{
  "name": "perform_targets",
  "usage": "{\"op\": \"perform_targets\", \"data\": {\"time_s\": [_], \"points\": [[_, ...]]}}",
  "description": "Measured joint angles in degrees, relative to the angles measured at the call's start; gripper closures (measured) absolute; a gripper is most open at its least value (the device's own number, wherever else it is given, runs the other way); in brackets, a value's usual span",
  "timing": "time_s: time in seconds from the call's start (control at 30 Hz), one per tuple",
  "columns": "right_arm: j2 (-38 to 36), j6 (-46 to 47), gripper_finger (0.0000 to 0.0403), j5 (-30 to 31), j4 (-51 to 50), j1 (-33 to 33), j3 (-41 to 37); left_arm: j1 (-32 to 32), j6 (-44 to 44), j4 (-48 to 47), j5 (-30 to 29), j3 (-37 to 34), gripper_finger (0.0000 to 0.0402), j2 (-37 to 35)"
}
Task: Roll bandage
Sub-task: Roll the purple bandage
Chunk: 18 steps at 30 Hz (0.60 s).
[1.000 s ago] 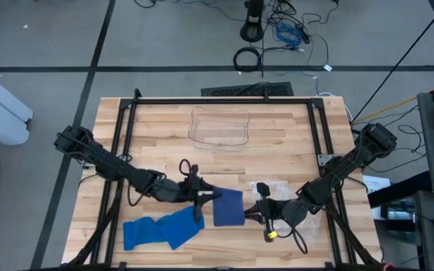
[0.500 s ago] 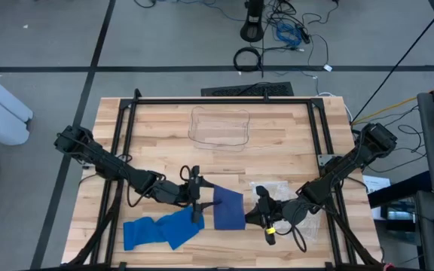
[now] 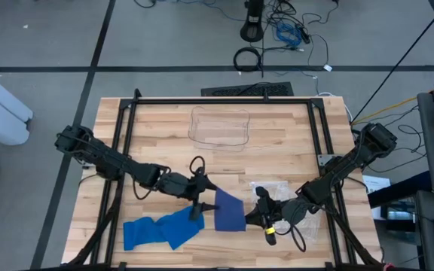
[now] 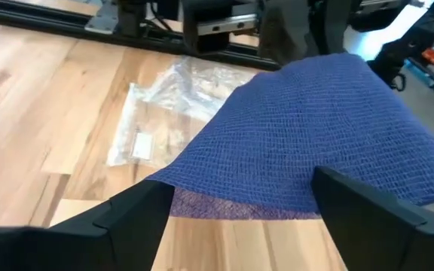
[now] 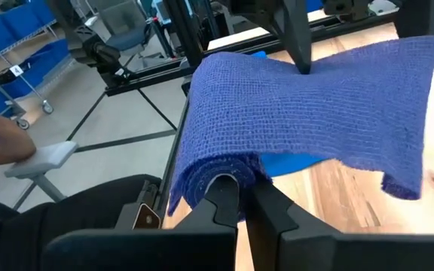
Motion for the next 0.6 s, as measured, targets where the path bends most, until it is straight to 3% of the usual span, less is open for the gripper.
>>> {"op": "perform_targets", "data": {"time_s": [0.2, 0.37, 0.6], "points": [[0.0, 0.2, 0.0403, 0.2, -1.2, 0.0, 0.0, 0.4, 3.8, -4.6, 3.1, 0.1, 0.0063, -2.1], [0.0, 1.6, 0.0403, 0.0, -2.1, 0.0, 0.0, 1.8, 3.0, -9.3, -0.1, 0.0, 0.0063, -3.5], [0.0, 2.0, 0.0403, 1.8, -2.5, -0.4, 0.0, 1.7, 3.0, -17.3, 1.8, 0.0, 0.0064, -3.9]]}}
